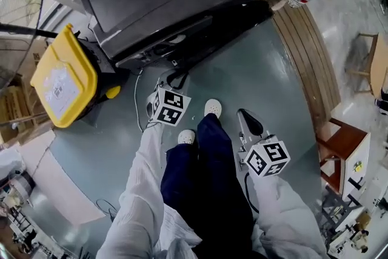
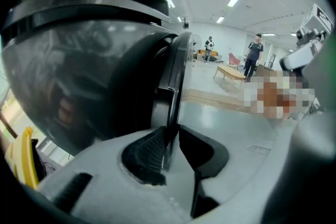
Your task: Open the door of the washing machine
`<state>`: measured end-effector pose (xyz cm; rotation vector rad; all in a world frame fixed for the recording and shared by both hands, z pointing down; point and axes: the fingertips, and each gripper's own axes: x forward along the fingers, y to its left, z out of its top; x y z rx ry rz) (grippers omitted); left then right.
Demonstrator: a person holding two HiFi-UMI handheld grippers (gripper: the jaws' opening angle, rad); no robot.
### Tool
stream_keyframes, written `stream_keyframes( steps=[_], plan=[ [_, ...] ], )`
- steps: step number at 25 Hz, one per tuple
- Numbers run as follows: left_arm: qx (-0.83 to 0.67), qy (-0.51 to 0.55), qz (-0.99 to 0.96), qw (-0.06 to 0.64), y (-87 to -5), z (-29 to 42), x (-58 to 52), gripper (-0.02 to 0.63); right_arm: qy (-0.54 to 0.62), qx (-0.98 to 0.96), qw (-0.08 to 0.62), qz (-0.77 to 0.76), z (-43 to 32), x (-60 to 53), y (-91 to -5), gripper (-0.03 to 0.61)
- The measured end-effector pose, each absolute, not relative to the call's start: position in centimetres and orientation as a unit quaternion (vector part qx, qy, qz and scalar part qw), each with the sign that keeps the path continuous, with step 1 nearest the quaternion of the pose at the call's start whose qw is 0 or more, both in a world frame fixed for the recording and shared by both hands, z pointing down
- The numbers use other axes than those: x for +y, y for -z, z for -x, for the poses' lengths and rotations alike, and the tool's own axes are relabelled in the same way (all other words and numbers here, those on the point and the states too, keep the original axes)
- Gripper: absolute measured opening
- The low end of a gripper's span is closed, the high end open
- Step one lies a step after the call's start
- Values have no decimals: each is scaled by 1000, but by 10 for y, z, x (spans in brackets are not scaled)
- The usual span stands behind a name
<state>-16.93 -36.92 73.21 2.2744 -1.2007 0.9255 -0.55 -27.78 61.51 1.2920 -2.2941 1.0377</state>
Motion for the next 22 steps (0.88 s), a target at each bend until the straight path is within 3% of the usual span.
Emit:
stream_keyframes(
  steps=[22],
  plan=[
    [-364, -288, -849, 252, -740, 27, -264, 88, -340, -712, 105, -606, -82, -155, -593, 9]
  ],
)
